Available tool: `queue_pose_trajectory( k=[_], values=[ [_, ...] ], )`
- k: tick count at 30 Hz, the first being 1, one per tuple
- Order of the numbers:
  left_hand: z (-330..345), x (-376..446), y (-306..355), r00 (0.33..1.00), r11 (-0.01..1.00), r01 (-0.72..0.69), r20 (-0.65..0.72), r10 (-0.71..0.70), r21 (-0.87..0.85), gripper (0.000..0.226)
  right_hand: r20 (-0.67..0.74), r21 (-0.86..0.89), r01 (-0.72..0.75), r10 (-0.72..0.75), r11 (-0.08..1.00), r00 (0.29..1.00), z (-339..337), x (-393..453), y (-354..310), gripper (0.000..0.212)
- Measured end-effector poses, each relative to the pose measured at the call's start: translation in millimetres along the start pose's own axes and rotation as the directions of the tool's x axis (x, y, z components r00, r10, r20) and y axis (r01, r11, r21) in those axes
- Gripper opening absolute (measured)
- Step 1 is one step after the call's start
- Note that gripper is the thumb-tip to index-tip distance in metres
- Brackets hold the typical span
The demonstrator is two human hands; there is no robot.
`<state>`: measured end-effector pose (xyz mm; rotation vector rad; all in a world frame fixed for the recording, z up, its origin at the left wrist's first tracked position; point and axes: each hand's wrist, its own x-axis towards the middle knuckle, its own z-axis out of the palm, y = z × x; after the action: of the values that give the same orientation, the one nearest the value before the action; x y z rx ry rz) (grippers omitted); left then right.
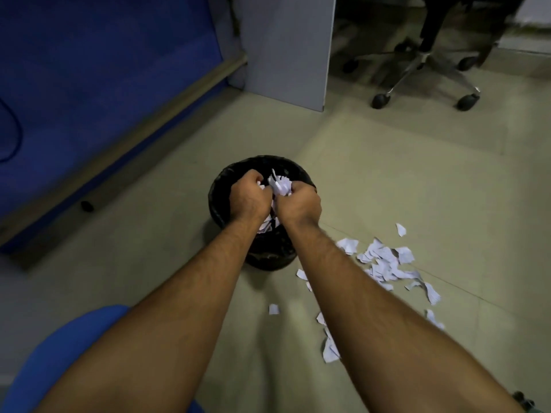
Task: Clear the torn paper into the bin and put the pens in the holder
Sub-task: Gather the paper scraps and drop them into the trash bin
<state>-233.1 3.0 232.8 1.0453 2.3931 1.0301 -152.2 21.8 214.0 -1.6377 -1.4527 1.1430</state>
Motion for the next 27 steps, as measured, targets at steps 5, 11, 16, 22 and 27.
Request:
queue_pose_trajectory(
  k=[5,11,16,22,27],
  values=[
    [3.6,6.0,-15.3,0.997,0.997,0.073,0.027,-0.074,0.024,0.030,-0.020,-0.072,0.012,-0.013,0.997,1.000,-3.4,0.7,-12.2,0.024],
    [11.8,-10.5,12.8,0.997,0.988,-0.058,0.044,0.065,-0.143,0.014,-0.179,0.128,0.002,0.021,0.992,0.984,-22.3,3.0,-8.7,0.018],
    [31.6,-24.3,35.3,0.962,0.989,-0.110,0.240,0.130,-0.097,0.011,-0.276,0.210,0.037,0.023,0.977,0.961,-53.5,9.7,17.7,0.011],
    [92.7,-61.4,16.0,0.901,0.998,-0.027,0.432,0.052,-0.063,0.011,-0.278,0.144,-0.069,0.107,0.987,0.955,-84.6,7.6,84.3,0.013],
    [150.8,-108.0,-37.2,0.785,0.932,-0.254,0.618,0.041,0.260,0.023,-0.226,-0.016,-0.253,0.243,0.967,0.943,-95.6,-23.1,173.0,0.018]
  ],
)
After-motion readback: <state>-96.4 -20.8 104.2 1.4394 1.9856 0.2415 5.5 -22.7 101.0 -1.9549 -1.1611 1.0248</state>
